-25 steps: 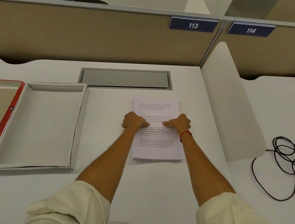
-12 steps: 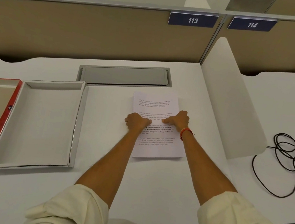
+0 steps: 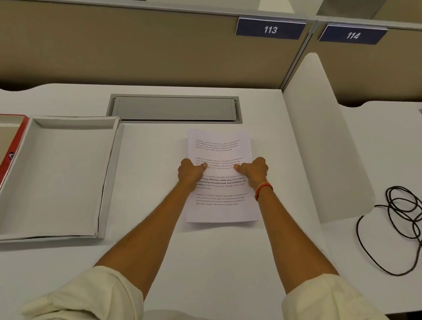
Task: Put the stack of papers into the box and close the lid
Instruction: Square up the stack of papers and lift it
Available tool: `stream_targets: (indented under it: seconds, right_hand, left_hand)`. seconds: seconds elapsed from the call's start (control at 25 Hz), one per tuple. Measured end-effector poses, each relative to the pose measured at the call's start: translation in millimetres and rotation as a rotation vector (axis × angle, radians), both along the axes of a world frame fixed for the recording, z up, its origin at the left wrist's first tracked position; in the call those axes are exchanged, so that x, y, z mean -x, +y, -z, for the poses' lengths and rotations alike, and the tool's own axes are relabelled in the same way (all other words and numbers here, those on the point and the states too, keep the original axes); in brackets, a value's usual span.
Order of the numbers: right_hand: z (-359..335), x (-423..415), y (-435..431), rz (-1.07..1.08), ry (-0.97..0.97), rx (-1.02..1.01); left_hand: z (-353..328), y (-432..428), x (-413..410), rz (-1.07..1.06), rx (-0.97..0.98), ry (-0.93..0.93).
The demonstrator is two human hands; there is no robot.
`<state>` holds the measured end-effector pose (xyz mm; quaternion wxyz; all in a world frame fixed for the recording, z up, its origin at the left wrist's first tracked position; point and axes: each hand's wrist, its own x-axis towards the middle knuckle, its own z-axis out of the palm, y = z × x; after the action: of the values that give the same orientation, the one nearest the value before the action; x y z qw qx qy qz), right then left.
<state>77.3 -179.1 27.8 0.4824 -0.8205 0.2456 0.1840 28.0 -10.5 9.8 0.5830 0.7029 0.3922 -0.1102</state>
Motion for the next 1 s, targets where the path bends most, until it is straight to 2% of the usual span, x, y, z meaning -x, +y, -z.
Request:
stream_targets:
  seconds: [0.08, 0.28, 0.44, 0.56, 0.72, 1.0]
  right_hand:
    - [-10, -1, 1, -0.011, -0.057, -0.014]
    - [-50, -6, 7, 0.012, -0.32, -0.06]
    - [-67, 3, 8, 0.046, -0.511, -0.18]
    - [-63, 19, 4, 0.005, -0.595, -0.334]
    - [-53, 33, 1, 0.003, -0.648, -0.449]
    - [-29, 48, -1, 0.013, -0.629, -0.471]
  left_hand:
    - [-7, 1, -1, 0.003, -0.027, -0.066]
    - [-47, 1, -9, -0.015, -0.132, -0.373]
    - [-68, -1, 0, -0.052, -0.06, -0.635]
    - [-67, 0, 12, -0.063, -0.011, -0.757]
    - [-61, 5, 23, -0.026, 0.031, -0.829]
    - [-44, 11, 35, 0.012, 0.019, -0.824]
